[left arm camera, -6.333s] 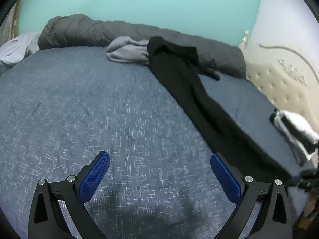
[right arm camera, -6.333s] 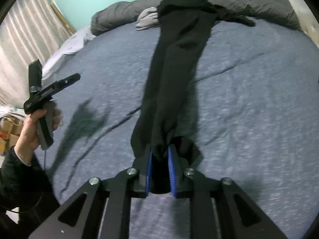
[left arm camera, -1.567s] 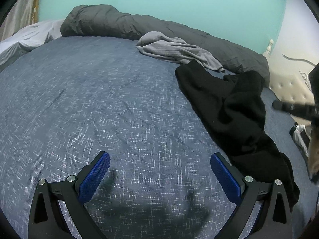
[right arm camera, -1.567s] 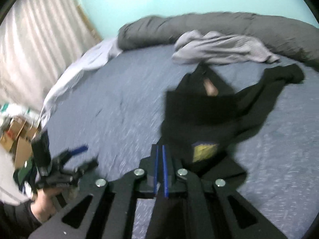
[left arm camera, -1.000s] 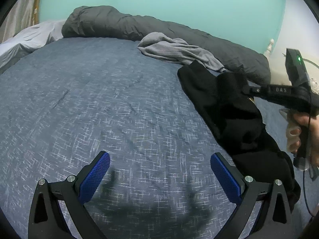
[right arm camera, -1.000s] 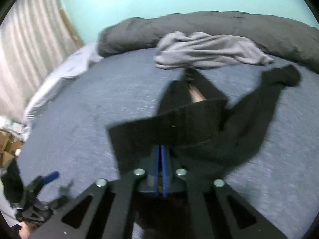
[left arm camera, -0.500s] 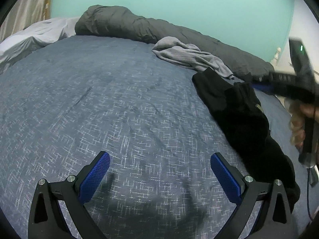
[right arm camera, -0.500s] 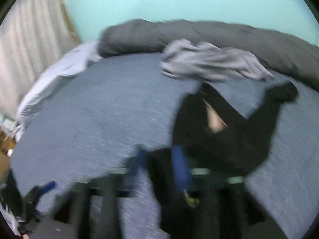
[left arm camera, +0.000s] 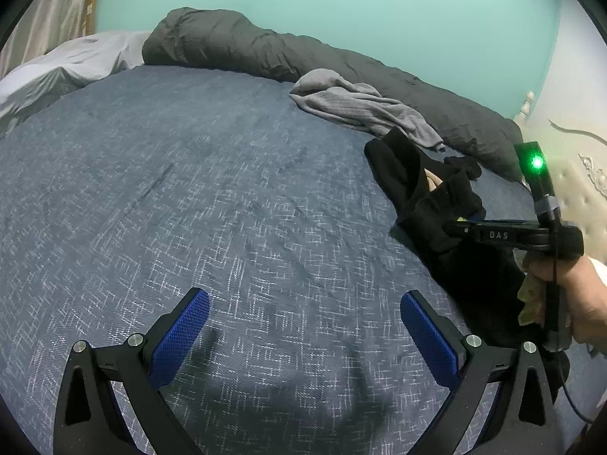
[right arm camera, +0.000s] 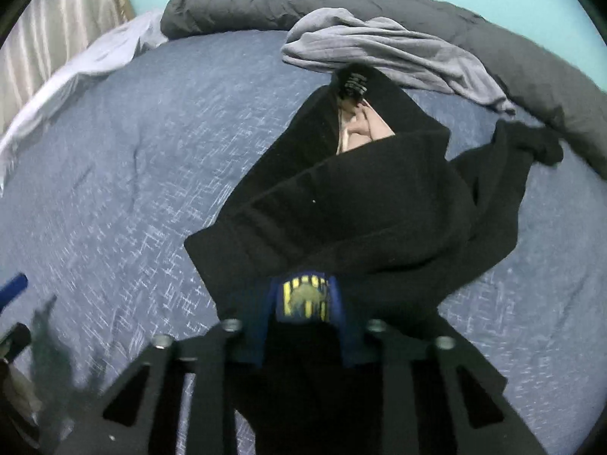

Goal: Fold clothes

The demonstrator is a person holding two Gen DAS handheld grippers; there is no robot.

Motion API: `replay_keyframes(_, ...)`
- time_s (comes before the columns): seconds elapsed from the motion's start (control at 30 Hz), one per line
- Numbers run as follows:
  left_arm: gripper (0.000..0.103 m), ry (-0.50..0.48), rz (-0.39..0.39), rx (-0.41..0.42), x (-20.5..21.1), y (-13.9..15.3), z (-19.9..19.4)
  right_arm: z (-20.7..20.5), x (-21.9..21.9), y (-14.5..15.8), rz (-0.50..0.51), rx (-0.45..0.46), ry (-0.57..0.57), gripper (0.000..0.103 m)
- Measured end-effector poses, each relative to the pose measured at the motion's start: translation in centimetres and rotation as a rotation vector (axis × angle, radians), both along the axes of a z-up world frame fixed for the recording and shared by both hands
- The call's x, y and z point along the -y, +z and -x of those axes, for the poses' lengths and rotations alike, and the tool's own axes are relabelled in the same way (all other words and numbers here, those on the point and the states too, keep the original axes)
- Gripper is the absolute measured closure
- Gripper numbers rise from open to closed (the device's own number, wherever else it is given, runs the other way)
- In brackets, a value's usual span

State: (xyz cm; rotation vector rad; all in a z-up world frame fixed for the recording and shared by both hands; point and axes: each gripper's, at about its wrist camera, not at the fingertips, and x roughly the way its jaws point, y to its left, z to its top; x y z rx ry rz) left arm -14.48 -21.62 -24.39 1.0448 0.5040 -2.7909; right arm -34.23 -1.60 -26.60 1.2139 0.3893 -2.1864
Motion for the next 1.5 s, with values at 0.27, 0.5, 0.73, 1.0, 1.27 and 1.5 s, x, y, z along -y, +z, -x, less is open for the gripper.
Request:
replay_keyframes(0.27, 0.0, 0.004, -0.008, 0.0, 0.3, 0.0, 0.0, -2.9, 0.5, 4.1, 0.251, 0.007, 0.111, 0.092)
replay_keyframes(0.5, 0.0, 0.072, -0.011, -0.013, 2.7, 0.5, -1.3, -8.4, 6.6, 10.0, 0.439, 0.04, 0.351, 0.092)
replay_keyframes(0.73, 0.0, 0.142, -0.012, -0.03, 5.8, 1.2, -3.5, -11.0, 9.8, 10.0, 0.504, 0.138, 0.46, 0.092)
replay_keyframes(1.0, 0.0, 0.173, -0.024, -0.031, 7.5, 1.2, -4.2, -12.5, 10.8, 3.9, 0.334, 0.247, 0.417, 0.076)
replay_keyframes(1.27, 0.0, 0.117, -0.015, -0.014, 5.6, 0.9, -2.4, -13.2, 2.7, 6.8, 0.391, 0.07, 0.272, 0.055)
replay_keyframes(1.5, 0.0, 0.035, 0.022, 0.06, 2.7, -0.2, 0.6, -11.1, -3.3, 5.6, 0.371, 0.08, 0.135, 0.055)
